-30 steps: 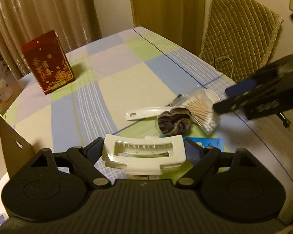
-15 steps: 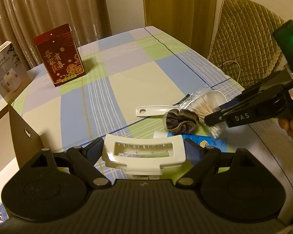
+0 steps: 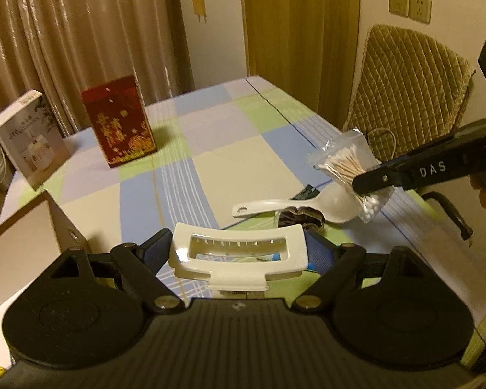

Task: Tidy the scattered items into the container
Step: 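Carry the hair clip and swab bag over the box and open both grippers, then withdraw both open tools from the box toward the tube and spoon, then lower both open tools over the blue tube and white spoon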

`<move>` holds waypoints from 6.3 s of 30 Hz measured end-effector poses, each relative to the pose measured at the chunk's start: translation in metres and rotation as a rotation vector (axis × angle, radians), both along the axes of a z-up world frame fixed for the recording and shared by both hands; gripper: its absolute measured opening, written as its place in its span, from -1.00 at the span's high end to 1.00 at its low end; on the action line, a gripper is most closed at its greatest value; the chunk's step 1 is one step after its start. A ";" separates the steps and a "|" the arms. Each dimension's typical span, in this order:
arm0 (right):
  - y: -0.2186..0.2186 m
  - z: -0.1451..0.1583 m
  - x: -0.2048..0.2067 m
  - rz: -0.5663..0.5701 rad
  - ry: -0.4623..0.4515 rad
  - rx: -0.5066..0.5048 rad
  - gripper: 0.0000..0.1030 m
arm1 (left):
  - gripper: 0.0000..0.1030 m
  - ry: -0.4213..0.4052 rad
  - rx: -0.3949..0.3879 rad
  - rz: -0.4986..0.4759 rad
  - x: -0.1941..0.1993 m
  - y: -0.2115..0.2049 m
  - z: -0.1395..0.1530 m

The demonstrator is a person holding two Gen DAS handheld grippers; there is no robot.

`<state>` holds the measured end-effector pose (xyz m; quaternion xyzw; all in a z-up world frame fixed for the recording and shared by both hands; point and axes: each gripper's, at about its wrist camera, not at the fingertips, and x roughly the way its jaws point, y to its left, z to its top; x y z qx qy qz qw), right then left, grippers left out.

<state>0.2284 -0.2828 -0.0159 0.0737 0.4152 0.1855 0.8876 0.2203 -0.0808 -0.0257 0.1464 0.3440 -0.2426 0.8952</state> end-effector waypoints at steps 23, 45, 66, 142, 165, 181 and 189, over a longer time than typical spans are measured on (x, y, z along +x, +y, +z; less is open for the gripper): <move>0.188 0.036 -0.028 0.303 -0.099 0.061 0.57 | -0.65 -0.148 -0.007 0.279 -0.043 0.185 0.067; 0.321 -0.016 0.004 0.407 -0.001 -0.140 0.57 | -0.65 -0.053 0.097 0.362 0.012 0.323 0.032; 0.336 -0.034 0.009 0.371 0.063 -0.286 0.57 | -0.69 0.090 0.183 0.305 0.073 0.350 -0.027; 0.284 0.011 -0.098 0.398 -0.124 -0.251 -0.76 | -0.98 0.089 0.069 0.478 -0.055 0.300 0.045; 0.193 0.005 -0.119 0.432 -0.087 -0.227 -0.76 | -0.98 0.125 0.079 0.534 -0.104 0.219 0.037; 0.121 -0.006 -0.122 0.317 -0.009 -0.224 -0.76 | -0.98 0.179 0.091 0.419 -0.110 0.148 0.021; 0.083 -0.006 -0.121 0.217 0.006 -0.223 -0.76 | -0.98 0.179 0.088 0.309 -0.097 0.106 0.014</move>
